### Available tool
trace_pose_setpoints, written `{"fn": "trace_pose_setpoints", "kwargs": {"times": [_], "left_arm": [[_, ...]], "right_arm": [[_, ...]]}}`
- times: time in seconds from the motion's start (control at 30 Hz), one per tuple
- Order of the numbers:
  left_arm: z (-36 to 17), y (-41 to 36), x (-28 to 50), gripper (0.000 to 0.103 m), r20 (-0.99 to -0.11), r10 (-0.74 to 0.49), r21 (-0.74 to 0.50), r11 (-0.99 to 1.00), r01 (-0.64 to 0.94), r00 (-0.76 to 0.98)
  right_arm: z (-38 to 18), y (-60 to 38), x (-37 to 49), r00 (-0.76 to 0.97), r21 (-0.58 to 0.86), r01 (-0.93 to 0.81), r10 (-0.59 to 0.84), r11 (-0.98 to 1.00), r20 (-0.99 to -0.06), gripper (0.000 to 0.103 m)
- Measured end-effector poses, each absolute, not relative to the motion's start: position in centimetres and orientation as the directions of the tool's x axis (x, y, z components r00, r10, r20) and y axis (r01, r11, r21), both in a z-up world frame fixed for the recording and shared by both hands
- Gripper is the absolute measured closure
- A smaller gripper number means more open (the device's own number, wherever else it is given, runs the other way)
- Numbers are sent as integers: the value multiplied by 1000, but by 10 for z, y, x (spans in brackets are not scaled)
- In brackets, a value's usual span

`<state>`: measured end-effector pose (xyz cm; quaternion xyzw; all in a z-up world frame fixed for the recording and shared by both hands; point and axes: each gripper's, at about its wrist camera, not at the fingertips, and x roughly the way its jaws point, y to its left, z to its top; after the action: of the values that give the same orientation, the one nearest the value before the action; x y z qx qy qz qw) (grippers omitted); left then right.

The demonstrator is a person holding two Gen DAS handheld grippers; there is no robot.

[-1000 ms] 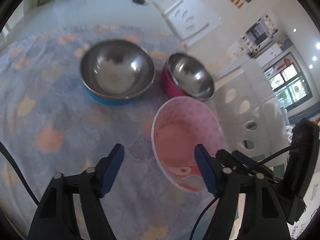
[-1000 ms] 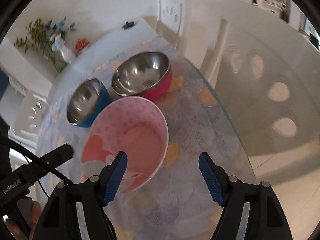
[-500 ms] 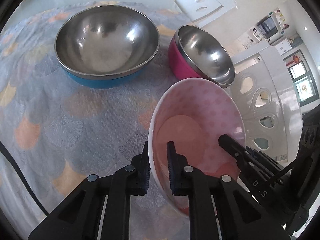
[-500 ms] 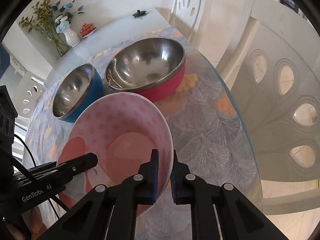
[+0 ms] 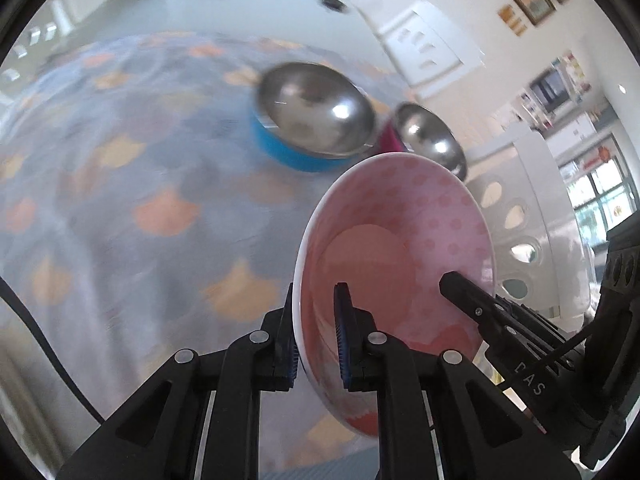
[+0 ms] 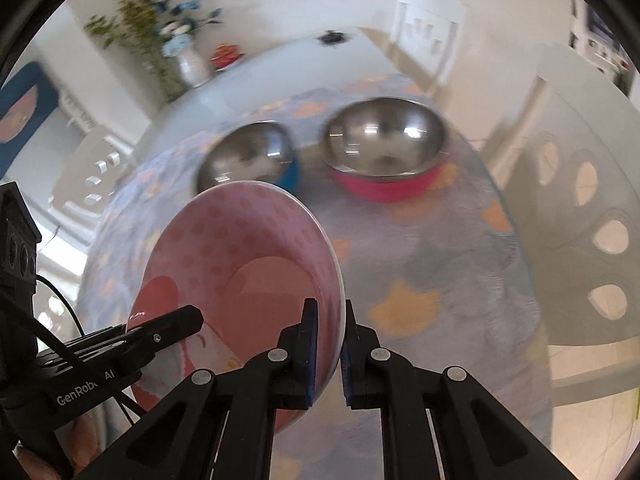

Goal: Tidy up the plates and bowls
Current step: 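Carry the pink bowl with the left gripper and set it down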

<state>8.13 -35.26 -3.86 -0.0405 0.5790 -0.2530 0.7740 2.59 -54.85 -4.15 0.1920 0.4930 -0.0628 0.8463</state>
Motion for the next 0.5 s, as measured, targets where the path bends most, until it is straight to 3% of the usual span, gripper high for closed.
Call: {"fn": "trace_pose_setpoints", "kwargs": {"times": [0.5], "left_arm": [[-35,-254,52,91,-901,-335,-297,940,169,276]], "right_arm": [[-41,-439,22,448,307,97,234,947,-863,93]]}}
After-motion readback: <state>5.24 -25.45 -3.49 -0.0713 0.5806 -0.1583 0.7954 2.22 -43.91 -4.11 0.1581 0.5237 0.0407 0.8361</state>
